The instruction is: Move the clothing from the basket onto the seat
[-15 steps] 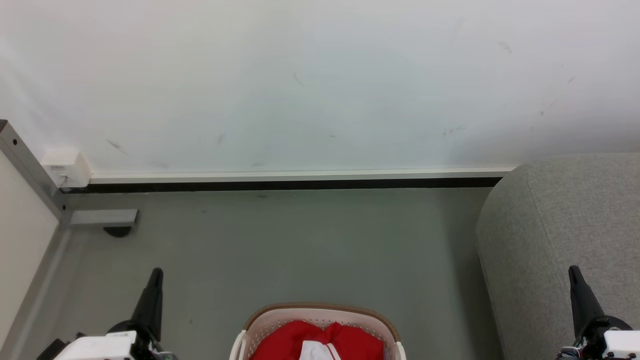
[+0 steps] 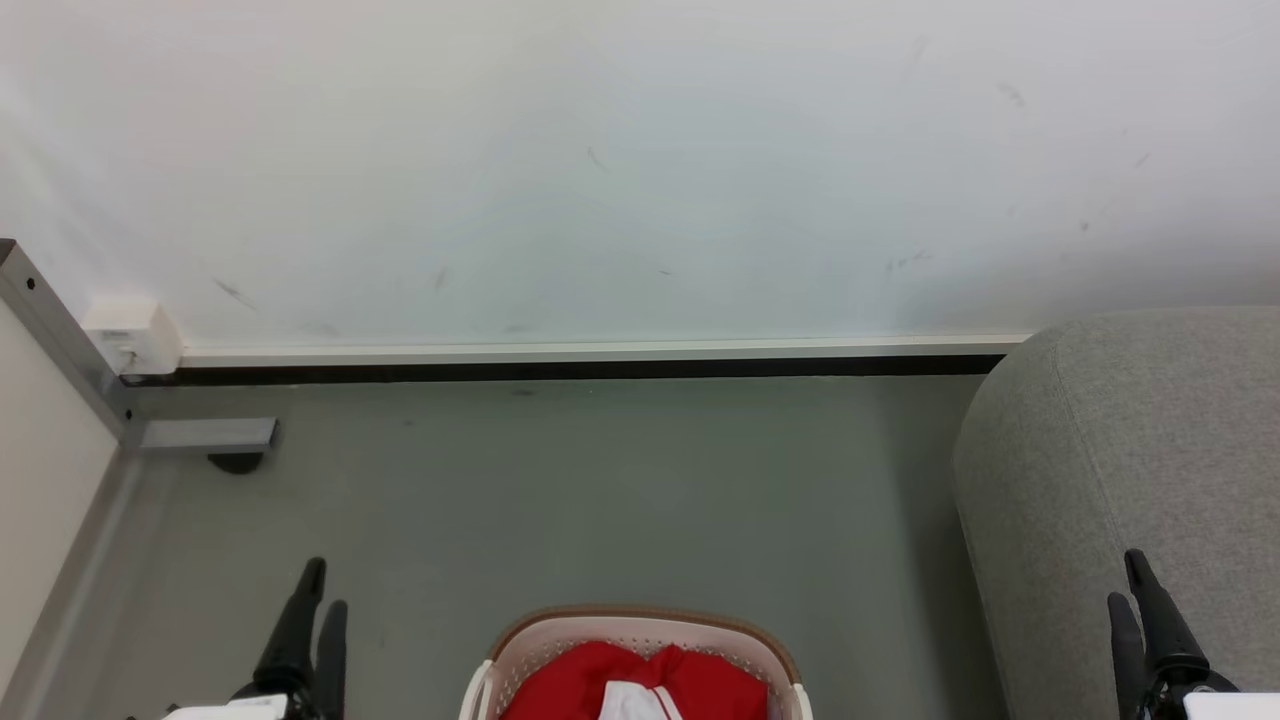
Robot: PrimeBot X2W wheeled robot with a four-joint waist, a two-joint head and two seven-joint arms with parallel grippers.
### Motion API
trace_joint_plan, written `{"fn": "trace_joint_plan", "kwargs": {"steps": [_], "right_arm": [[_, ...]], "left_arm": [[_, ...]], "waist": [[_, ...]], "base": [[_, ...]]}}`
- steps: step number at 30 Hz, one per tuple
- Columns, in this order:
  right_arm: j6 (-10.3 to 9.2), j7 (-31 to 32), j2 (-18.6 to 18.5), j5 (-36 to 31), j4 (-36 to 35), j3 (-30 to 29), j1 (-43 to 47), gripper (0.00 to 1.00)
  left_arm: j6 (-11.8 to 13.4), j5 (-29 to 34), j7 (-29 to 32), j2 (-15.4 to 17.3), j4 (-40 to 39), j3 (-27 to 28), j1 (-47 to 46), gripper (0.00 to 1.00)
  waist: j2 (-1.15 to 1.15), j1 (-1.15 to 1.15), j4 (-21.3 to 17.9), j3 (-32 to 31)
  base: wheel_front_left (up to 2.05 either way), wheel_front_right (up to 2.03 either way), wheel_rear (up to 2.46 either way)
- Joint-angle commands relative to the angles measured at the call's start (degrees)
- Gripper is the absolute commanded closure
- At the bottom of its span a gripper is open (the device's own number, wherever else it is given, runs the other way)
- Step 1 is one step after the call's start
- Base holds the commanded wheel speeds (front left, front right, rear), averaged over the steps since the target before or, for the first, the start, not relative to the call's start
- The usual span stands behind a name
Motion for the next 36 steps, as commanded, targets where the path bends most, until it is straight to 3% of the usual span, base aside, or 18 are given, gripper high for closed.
{"fn": "trace_joint_plan", "kwargs": {"steps": [1,8,16,36], "right_arm": [[0.00,-0.6,-0.5,-0.3,-1.6,0.7,-1.1,0.00],[-0.01,-2.7,-0.6,-1.8,-3.4,2.7,-1.2,0.00],[-0.02,-4.8,-1.1,-6.7,-5.4,4.2,-1.4,0.00],[-0.04,-9.3,-1.4,-33.4,-8.0,7.7,-1.2,0.00]], "left_arm": [[-0.1,0.1,-0.6,0.3,-1.3,-0.2,-1.0,0.00],[-0.2,2.8,-2.7,0.5,-3.0,-1.2,-0.8,0.00],[-0.2,11.4,-4.7,0.6,-5.3,-1.4,-0.3,0.00],[0.2,37.8,-9.2,0.6,-8.8,-2.0,1.1,0.00]], "waist": [[0.00,0.00,0.0,0.0],[0.00,0.00,0.2,0.0],[0.00,0.00,0.2,0.1],[0.00,0.00,0.2,0.2]], "base": [[0.00,0.00,0.00],[0.00,0.00,0.00],[0.00,0.00,0.00],[0.00,0.00,0.00]]}}
